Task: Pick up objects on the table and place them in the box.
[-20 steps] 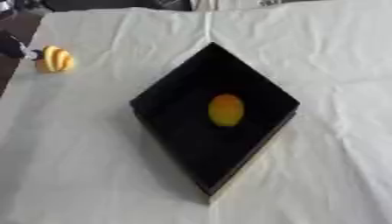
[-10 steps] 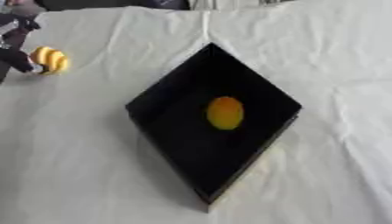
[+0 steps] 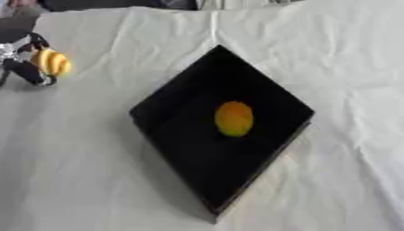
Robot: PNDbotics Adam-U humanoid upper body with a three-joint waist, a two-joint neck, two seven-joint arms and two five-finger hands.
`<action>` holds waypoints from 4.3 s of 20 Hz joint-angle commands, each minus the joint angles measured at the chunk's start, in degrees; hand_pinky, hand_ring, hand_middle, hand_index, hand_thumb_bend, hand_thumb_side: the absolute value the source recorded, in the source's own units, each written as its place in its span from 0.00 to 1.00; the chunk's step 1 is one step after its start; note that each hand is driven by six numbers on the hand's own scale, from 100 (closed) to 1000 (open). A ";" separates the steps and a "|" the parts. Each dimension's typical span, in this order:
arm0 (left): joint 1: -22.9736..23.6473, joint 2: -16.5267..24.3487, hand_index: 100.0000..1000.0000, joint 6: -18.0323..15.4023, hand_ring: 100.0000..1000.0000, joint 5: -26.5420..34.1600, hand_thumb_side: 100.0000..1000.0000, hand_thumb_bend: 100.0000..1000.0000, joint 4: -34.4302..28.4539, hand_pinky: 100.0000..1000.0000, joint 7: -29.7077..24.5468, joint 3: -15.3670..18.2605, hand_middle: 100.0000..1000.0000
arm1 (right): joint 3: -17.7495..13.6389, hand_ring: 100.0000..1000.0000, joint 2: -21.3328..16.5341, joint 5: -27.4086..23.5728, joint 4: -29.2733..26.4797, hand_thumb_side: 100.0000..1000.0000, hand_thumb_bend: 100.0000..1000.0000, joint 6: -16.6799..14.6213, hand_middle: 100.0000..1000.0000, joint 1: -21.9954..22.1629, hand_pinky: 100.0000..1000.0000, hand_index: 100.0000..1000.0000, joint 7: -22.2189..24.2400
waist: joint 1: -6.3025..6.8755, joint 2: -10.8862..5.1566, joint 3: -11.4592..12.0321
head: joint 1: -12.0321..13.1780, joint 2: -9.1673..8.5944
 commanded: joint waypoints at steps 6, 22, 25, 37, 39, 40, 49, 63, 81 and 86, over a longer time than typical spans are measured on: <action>-1.35 1.84 0.58 -0.81 0.66 -4.10 0.00 0.14 -4.26 0.69 3.05 -0.69 0.60 | -0.18 0.86 -0.84 -0.06 -0.94 0.23 0.00 0.17 0.66 -0.13 0.91 0.77 0.19 | -0.31 -2.04 0.51 | -0.09 -0.05; 1.89 -6.75 0.58 -9.50 0.60 16.93 0.00 0.00 -62.12 0.68 -9.20 -16.79 0.56 | -0.95 0.85 -2.16 -0.84 -0.94 0.16 0.00 -0.99 0.67 -0.49 0.90 0.78 -1.42 | -1.07 -4.67 2.21 | -1.10 1.56; 2.99 -11.40 0.57 -8.42 0.59 19.28 0.00 0.00 -65.60 0.68 -11.92 -18.22 0.56 | -1.06 0.85 -2.17 -0.88 -0.94 0.16 0.00 -0.98 0.67 -0.45 0.90 0.78 -1.67 | -1.05 -5.01 2.51 | -1.79 2.22; 6.77 -18.86 0.58 -9.01 0.58 15.89 0.00 0.00 -61.03 0.68 -15.69 -22.69 0.56 | -1.12 0.85 -1.58 -0.82 -0.94 0.18 0.00 -0.65 0.67 -0.24 0.91 0.77 -1.73 | -0.74 -4.94 2.28 | -4.16 2.83; 7.16 -19.67 0.58 -9.29 0.58 15.54 0.00 0.00 -59.84 0.68 -15.71 -23.09 0.56 | -1.14 0.85 -1.46 -0.80 -0.94 0.18 0.00 -0.59 0.67 -0.19 0.91 0.77 -1.77 | -0.71 -4.88 2.19 | -4.12 2.83; 7.34 -20.07 0.58 -9.44 0.58 15.45 0.00 0.00 -59.33 0.68 -15.80 -23.35 0.56 | -1.13 0.85 -1.41 -0.78 -0.94 0.18 0.00 -0.55 0.67 -0.18 0.91 0.77 -1.76 | -0.68 -4.85 2.17 | -4.08 2.81; 8.50 -21.45 0.91 -12.08 0.81 15.20 0.09 0.18 -56.57 0.85 -17.84 -24.42 0.82 | -1.16 0.85 -1.19 -0.73 -0.94 0.18 0.00 -0.39 0.66 -0.06 0.91 0.77 -1.80 | -0.61 -4.83 2.15 | -3.93 2.39; 9.61 -20.22 0.93 -10.45 0.84 14.81 0.25 0.20 -61.15 0.89 -13.87 -18.08 0.82 | -1.21 0.85 -1.22 -0.74 -0.94 0.17 0.00 -0.49 0.67 0.24 0.91 0.77 -1.85 | -1.22 -5.24 2.94 | -4.06 2.25; 31.29 -9.28 0.85 -7.16 0.71 42.72 0.27 0.19 -72.91 0.80 51.38 9.33 0.72 | -2.46 0.85 -1.74 0.65 -0.94 0.16 0.00 -1.50 0.67 1.75 0.90 0.77 -3.52 | -2.22 -4.99 4.96 | -8.06 2.35; 35.11 -9.42 0.85 -12.19 0.72 45.09 0.27 0.21 -72.92 0.80 56.16 12.68 0.72 | -2.59 0.85 -1.63 0.92 -0.94 0.16 0.00 -1.94 0.67 1.95 0.90 0.77 -3.78 | -2.85 -4.90 5.30 | -8.87 2.24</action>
